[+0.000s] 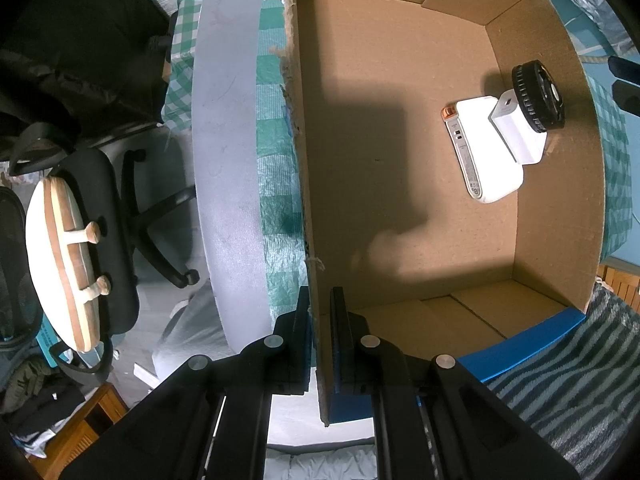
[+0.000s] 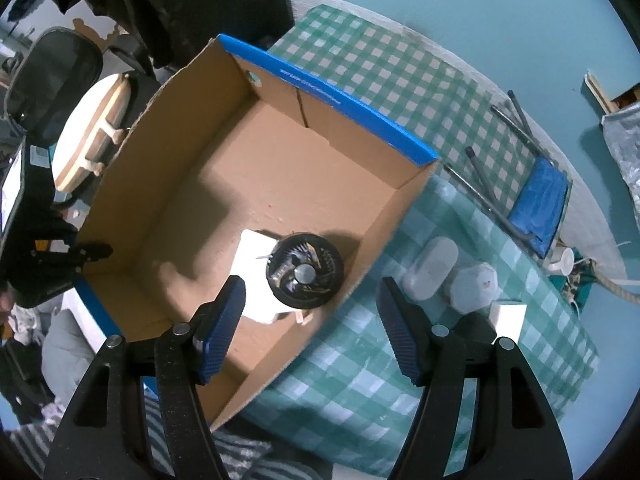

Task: Organize rigid objects
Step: 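Move the right gripper back over the table to the black charger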

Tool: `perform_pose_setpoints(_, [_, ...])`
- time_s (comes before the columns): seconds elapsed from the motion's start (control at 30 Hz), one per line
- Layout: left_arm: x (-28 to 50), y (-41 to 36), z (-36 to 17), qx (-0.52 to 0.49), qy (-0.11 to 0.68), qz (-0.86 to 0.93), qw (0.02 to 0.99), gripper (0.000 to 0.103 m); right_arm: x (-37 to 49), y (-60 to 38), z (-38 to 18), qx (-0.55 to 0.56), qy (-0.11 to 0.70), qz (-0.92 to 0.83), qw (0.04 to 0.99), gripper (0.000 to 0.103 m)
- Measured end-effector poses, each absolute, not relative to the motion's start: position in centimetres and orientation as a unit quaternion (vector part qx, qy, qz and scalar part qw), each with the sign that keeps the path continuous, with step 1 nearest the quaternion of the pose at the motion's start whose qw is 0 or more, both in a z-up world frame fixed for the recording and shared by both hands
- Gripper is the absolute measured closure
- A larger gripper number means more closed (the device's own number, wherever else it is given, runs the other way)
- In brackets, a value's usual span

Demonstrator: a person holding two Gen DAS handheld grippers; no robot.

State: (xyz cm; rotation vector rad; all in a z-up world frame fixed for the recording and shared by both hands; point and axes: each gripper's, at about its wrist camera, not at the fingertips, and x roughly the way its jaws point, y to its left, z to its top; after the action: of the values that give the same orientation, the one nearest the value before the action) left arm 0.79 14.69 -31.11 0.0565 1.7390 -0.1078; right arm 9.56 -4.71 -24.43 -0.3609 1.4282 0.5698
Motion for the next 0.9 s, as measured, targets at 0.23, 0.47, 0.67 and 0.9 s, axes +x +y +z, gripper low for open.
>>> perform_pose_setpoints(0.23, [1.0,14.5,-31.1,0.026,0.764,-0.047,0.643,0.095,9.9,-6.8,-23.5,-0.152,0.641,0.243,0.712,0.034])
perform_pose_setpoints(0.47, [1.2,14.5,-30.9,0.028,0.764,-0.047,0.643,0.095,11.0,-11.0,-24.7,-0.117,0.66,0.206,0.713,0.034])
perform_pose_setpoints(0.67, [1.3,14.6,-30.8,0.029,0.764,-0.047,0.642,0.095,12.3,-16.0,-27.1,-0.077,0.687,0.158,0.705,0.034])
perform_pose_setpoints(0.9, [1.3,14.5,-30.6,0.03,0.765,-0.046,0.642,0.095,13.7,-21.8,-31.3,-0.02,0.727,0.085,0.681,0.034])
